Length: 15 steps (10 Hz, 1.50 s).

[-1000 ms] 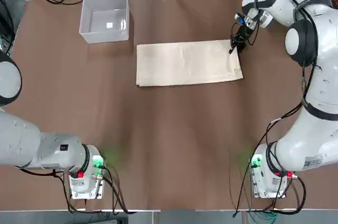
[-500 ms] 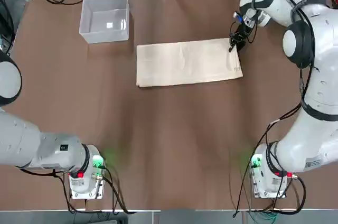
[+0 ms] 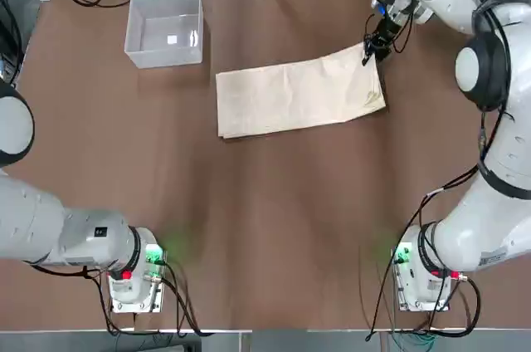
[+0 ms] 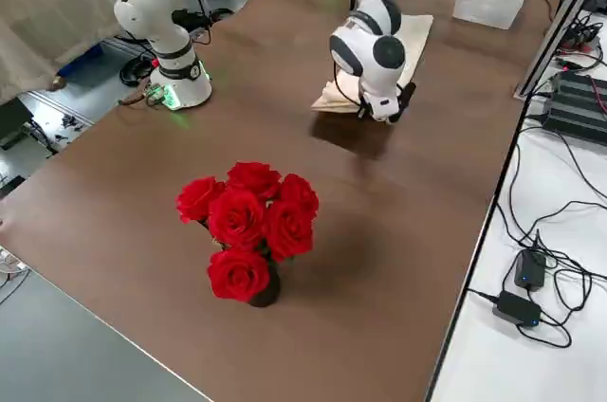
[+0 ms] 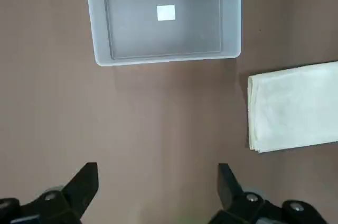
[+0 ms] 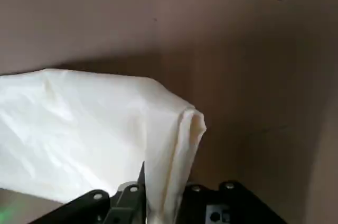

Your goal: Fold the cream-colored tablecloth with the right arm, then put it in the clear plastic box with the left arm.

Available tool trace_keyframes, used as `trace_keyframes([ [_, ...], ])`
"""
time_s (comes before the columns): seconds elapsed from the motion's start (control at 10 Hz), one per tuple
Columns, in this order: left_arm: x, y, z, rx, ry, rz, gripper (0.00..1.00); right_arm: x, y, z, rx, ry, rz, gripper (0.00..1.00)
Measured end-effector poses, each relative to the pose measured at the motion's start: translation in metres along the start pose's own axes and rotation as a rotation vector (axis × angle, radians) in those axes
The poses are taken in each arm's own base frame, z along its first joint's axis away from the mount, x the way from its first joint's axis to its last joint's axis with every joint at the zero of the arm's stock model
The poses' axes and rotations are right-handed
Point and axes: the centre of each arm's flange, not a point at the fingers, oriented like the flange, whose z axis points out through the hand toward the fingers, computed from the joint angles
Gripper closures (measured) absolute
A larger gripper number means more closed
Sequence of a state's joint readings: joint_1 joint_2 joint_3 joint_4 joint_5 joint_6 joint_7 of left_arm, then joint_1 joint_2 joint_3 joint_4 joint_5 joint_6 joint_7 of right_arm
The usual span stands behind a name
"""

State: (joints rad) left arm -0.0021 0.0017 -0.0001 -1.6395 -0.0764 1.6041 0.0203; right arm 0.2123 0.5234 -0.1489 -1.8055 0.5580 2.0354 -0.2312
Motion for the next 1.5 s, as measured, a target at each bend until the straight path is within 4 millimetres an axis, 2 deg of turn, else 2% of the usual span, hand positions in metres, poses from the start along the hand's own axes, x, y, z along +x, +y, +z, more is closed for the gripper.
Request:
trace_keyframes([
  [0.2, 0.000, 0.002, 0.000, 0.000, 0.000, 0.004, 0.00, -0.007, -0.010, -0.020, 0.007, 0.001, 0.028, 0.92],
  [0.5, 0.000, 0.005, 0.000, 0.000, 0.001, 0.009, 0.00, -0.018, -0.016, -0.031, 0.010, 0.009, 0.057, 0.92],
  [0.9, 0.000, 0.005, 0.002, 0.000, -0.002, 0.009, 0.00, -0.034, -0.065, -0.040, -0.004, 0.009, 0.114, 0.92],
  [1.0, 0.000, 0.005, 0.003, 0.000, -0.004, 0.009, 0.00, -0.039, -0.072, -0.043, -0.006, -0.007, 0.118, 0.92],
  [1.3, 0.000, 0.006, 0.003, 0.000, -0.005, 0.011, 0.00, -0.055, -0.091, -0.068, 0.009, -0.024, 0.177, 0.92],
  [1.5, 0.000, 0.006, 0.003, 0.000, -0.005, 0.011, 0.00, -0.063, -0.114, -0.066, -0.001, -0.027, 0.211, 0.92],
])
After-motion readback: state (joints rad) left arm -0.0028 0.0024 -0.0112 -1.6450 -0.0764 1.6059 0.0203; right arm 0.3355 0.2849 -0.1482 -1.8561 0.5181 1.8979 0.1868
